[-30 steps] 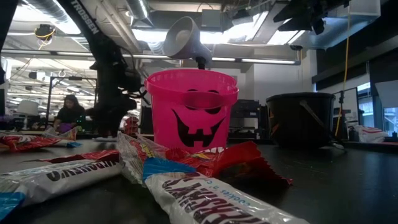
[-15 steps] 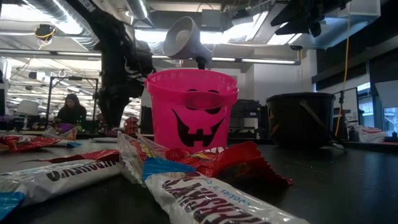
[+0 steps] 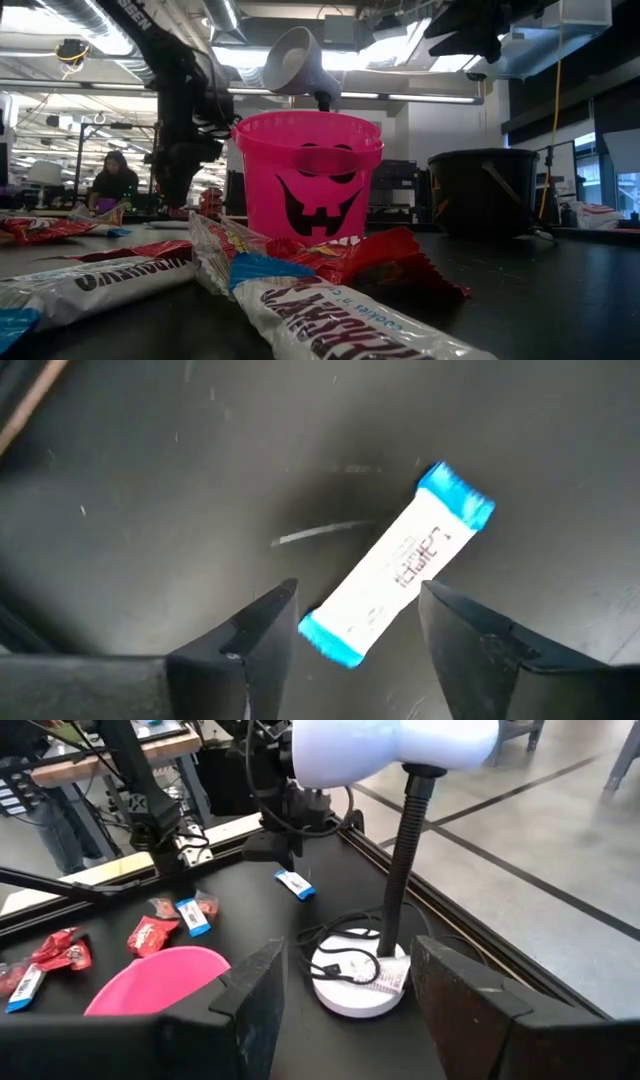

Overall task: Sort candy
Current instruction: Put the white chocolate bar into the black bucket

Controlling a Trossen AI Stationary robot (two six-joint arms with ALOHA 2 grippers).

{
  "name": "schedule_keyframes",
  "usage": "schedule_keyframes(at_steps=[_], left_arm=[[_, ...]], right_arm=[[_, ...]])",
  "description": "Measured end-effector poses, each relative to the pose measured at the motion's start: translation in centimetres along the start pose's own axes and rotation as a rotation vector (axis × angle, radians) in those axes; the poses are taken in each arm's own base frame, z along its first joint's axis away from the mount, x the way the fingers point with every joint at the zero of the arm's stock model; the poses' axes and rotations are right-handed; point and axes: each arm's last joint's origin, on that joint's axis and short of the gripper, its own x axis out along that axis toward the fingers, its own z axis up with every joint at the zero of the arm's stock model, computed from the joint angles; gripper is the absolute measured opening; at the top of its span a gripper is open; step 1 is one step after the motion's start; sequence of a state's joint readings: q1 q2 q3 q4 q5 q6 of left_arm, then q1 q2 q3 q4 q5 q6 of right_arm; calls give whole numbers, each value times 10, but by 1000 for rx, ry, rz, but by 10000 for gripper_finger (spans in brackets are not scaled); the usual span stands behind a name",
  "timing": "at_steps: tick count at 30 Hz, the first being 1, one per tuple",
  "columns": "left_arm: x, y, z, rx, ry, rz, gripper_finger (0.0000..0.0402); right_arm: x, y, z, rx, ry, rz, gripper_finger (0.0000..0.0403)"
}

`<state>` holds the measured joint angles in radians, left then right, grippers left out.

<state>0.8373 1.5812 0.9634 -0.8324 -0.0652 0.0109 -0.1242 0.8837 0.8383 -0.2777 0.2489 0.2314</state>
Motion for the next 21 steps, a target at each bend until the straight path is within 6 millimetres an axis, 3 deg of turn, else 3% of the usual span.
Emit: schedule_keyframes(at_steps=[9, 21], left_arm=[[19, -7, -2, 53, 124, -53, 200], [39, -21, 1, 105, 196, 18, 195]], right_arm=[[0, 1, 0, -1, 10, 31, 209], [0, 1, -1, -1, 11, 32, 209]])
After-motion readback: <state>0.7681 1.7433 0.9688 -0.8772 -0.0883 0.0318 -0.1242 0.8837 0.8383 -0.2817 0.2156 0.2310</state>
